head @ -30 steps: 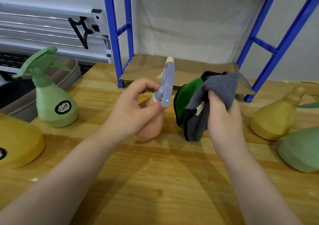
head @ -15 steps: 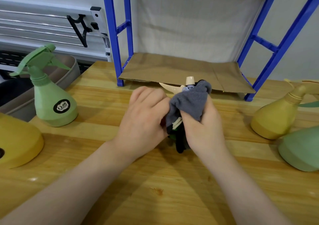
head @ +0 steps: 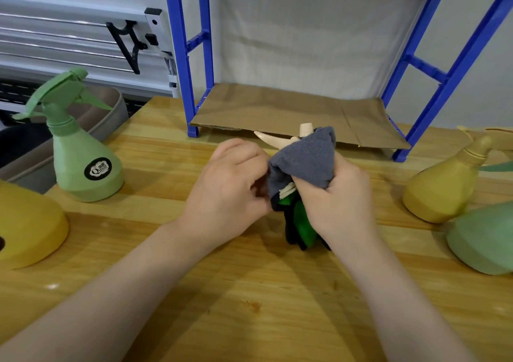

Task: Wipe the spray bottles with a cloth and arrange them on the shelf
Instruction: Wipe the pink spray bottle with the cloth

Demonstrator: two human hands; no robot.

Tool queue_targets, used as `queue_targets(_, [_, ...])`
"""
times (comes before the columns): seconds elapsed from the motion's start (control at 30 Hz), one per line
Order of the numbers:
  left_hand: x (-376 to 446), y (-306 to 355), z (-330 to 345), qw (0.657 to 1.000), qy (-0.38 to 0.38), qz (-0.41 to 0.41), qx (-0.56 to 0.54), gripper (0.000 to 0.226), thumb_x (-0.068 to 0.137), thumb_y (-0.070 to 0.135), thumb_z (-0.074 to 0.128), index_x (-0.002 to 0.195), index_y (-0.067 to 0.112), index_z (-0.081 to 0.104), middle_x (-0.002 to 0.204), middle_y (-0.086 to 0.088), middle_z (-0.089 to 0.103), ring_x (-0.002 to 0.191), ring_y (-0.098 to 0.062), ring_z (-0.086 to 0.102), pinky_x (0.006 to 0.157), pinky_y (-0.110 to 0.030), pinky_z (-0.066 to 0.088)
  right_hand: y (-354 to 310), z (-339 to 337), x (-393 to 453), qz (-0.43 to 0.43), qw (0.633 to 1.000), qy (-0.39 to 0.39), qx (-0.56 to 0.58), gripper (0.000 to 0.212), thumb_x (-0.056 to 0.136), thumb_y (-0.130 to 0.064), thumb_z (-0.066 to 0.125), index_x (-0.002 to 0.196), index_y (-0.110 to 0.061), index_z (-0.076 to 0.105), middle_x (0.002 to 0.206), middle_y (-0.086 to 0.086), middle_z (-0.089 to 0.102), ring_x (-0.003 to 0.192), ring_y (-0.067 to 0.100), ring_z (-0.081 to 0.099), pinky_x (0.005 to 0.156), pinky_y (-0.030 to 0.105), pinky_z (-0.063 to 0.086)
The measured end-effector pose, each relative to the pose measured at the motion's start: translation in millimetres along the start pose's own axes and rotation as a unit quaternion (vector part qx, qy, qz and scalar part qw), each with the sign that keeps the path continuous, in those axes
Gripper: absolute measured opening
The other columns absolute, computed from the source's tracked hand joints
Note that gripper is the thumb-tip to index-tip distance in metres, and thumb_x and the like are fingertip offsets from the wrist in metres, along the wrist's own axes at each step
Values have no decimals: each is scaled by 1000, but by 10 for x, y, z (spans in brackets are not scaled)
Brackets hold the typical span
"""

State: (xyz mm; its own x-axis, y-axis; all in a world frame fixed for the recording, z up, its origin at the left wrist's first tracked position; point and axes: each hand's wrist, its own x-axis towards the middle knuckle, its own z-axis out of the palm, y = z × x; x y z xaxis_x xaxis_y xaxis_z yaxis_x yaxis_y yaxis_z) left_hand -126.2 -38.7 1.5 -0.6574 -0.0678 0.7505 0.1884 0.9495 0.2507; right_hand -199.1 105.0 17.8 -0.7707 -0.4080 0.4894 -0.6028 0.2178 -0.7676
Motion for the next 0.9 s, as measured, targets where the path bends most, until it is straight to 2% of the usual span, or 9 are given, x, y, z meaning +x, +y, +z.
queue_targets(0.1, [14, -31, -43, 999, 2, -28, -21, 14, 70, 15, 66, 83, 10, 69, 82, 10, 55, 82, -11, 49, 78, -12, 35, -4, 0, 8, 2, 998, -55, 38, 23, 87, -22, 68, 85, -42, 58, 76, -18, 63, 72, -7, 60, 56, 8, 41])
queue_targets(0.17, [33, -73, -90, 998, 6, -41, -37, 22, 75, 22, 62, 92, 13, 72, 87, 14, 56, 85, -8, 53, 78, -20, 44, -3, -5, 20, 20, 989, -128, 67, 27, 89, -23, 65, 95, -46, 54, 93, -24, 64, 89, -10, 61, 71, 7, 45])
queue_targets(0.23, [47, -123, -114, 997, 9, -53, -52, 20, 78, 23, 70, 95, 14, 73, 89, 12, 60, 85, -12, 59, 76, -32, 51, 14, -19, 28, 28, 983, -169, 65, 27, 91, -21, 65, 105, -42, 55, 103, -23, 64, 96, -11, 59, 78, 9, 47])
queue_targets(0.33, [44, -151, -104, 996, 12, -57, -74, 21, 78, 24, 74, 96, 13, 73, 90, 10, 62, 84, -16, 62, 73, -39, 53, 17, -31, 26, 22, 989, -143, 37, 17, 90, -19, 64, 100, -33, 59, 96, -13, 68, 87, -2, 62, 72, 17, 49])
queue_targets(0.47, [42, -141, -98, 990, 21, -78, -117, 18, 78, 18, 74, 96, 13, 73, 91, 4, 64, 87, -18, 63, 73, -43, 55, -14, -29, 14, -22, 993, -106, -44, 26, 86, -20, 64, 78, -38, 47, 73, -10, 59, 67, 8, 57, 50, 14, 38])
queue_targets(0.57, [41, -134, -95, 990, 16, -72, -119, 20, 77, 11, 72, 96, 12, 73, 90, 3, 64, 87, -19, 63, 73, -43, 55, -37, -34, -1, -45, 990, -84, -104, 22, 83, -30, 67, 74, -34, 47, 63, -9, 55, 59, 11, 54, 48, 24, 35])
queue_targets(0.67, [36, -118, -84, 993, -4, -56, -103, 24, 75, 9, 70, 98, 12, 73, 89, 3, 64, 86, -20, 62, 73, -44, 53, -34, -54, 1, -25, 992, -69, -101, 28, 79, -36, 71, 61, -30, 49, 56, -8, 54, 53, 12, 52, 46, 27, 33])
queue_targets(0.8, [57, -133, -136, 989, 25, -85, -119, 22, 77, 26, 75, 97, 16, 73, 90, 8, 63, 85, -11, 63, 75, -34, 54, -37, -55, 26, 27, 990, -141, 16, 18, 81, -19, 71, 74, -30, 58, 69, -14, 62, 67, -4, 59, 54, 11, 41])
queue_targets(0.9, [70, -170, -180, 989, 30, -97, -104, 28, 73, 31, 76, 97, 17, 73, 89, 14, 60, 84, -6, 60, 75, -24, 50, -22, -47, 39, 59, 972, -206, 98, 18, 86, -13, 70, 88, -30, 63, 84, -15, 69, 80, -5, 63, 71, 15, 47])
